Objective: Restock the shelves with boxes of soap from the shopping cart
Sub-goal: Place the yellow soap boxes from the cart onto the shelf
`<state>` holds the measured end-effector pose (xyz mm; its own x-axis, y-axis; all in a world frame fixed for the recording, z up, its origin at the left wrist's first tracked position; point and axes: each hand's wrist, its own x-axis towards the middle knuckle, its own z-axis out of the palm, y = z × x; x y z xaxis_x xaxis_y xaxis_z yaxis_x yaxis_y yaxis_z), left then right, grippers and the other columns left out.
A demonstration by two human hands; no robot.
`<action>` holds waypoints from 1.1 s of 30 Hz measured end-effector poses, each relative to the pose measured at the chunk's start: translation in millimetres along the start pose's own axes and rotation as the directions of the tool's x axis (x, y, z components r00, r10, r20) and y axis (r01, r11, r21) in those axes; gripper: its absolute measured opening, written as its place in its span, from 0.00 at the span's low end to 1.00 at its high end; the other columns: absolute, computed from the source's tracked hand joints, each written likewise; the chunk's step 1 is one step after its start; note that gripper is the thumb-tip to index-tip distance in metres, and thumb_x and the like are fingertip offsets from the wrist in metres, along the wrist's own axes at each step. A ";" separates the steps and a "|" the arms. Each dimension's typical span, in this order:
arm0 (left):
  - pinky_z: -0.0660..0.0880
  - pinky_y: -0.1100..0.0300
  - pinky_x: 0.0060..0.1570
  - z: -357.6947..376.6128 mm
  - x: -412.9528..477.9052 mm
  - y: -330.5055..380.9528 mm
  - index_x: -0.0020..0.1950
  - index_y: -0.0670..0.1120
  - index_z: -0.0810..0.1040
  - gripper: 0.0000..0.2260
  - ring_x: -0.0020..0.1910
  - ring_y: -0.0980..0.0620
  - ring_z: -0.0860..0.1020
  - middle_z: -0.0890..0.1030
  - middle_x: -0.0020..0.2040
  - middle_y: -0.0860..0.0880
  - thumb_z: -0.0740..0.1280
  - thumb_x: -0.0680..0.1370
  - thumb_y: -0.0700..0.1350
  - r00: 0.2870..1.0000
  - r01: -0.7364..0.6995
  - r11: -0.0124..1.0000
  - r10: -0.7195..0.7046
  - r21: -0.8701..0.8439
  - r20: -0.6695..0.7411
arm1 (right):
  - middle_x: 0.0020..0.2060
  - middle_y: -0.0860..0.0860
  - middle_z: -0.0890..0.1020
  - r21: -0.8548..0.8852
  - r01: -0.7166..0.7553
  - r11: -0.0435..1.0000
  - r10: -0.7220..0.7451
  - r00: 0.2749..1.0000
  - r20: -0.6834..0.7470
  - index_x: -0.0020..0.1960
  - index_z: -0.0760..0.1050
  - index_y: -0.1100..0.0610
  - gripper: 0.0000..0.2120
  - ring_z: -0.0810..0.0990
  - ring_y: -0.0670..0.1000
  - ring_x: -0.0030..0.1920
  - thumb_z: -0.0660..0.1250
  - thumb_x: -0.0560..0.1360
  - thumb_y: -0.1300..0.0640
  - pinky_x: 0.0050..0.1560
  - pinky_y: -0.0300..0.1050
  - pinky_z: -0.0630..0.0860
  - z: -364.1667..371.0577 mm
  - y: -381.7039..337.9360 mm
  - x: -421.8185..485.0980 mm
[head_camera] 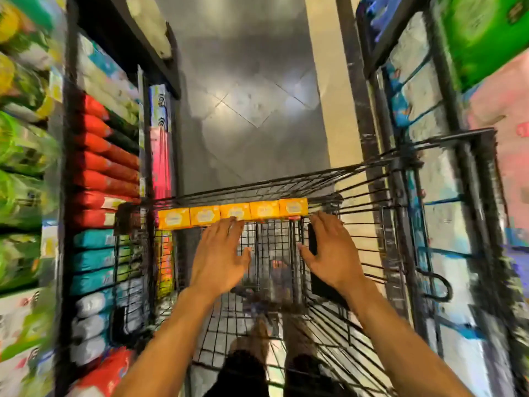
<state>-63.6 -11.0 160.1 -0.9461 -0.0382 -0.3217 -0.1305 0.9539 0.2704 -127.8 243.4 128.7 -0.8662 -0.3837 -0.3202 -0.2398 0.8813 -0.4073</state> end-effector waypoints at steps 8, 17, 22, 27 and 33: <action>0.65 0.42 0.73 109.0 89.8 -53.4 0.77 0.45 0.66 0.30 0.73 0.39 0.67 0.69 0.75 0.43 0.66 0.77 0.55 0.984 0.026 0.999 -0.032 0.034 0.176 | 0.73 0.63 0.72 0.040 -0.002 0.999 -0.004 0.987 0.160 0.76 0.68 0.63 0.34 0.69 0.65 0.73 0.71 0.76 0.47 0.73 0.61 0.69 94.4 39.7 87.7; 0.54 0.39 0.76 192.2 113.1 -95.3 0.79 0.45 0.63 0.36 0.76 0.38 0.61 0.66 0.76 0.41 0.69 0.72 0.53 0.999 -0.002 0.990 -0.005 0.141 0.051 | 0.77 0.65 0.65 -0.050 0.030 0.998 -0.020 0.982 0.186 0.79 0.61 0.64 0.38 0.61 0.66 0.78 0.71 0.75 0.53 0.80 0.60 0.58 174.3 66.2 140.2; 0.58 0.39 0.74 212.0 119.2 -106.9 0.77 0.44 0.67 0.34 0.71 0.38 0.67 0.71 0.72 0.40 0.74 0.72 0.43 0.997 0.015 0.985 -0.001 0.174 -0.077 | 0.76 0.64 0.67 -0.158 -0.012 0.987 0.031 0.993 0.118 0.78 0.63 0.63 0.42 0.64 0.66 0.77 0.77 0.69 0.62 0.78 0.63 0.62 192.2 65.1 143.9; 0.65 0.44 0.63 223.6 127.7 -112.0 0.76 0.44 0.68 0.32 0.61 0.39 0.69 0.73 0.66 0.40 0.71 0.72 0.37 0.987 0.037 0.964 0.006 0.264 -0.160 | 0.71 0.63 0.71 -0.229 -0.059 0.972 0.066 0.998 0.021 0.76 0.66 0.60 0.37 0.67 0.67 0.73 0.74 0.70 0.66 0.72 0.64 0.66 199.0 60.1 152.8; 0.62 0.44 0.68 215.7 128.5 -114.6 0.73 0.46 0.69 0.31 0.66 0.41 0.66 0.70 0.69 0.41 0.72 0.71 0.40 0.995 -0.008 0.978 0.029 0.210 -0.098 | 0.69 0.62 0.72 -0.270 -0.060 0.961 0.068 0.998 0.019 0.74 0.67 0.55 0.33 0.66 0.66 0.74 0.73 0.72 0.65 0.77 0.64 0.60 203.7 61.2 159.9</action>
<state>-106.2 -61.0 -107.9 -0.9741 -0.0395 -0.2228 -0.0578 0.9954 0.0763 -191.7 179.8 -121.6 -0.8720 -0.3280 -0.3633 -0.2965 0.9445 -0.1410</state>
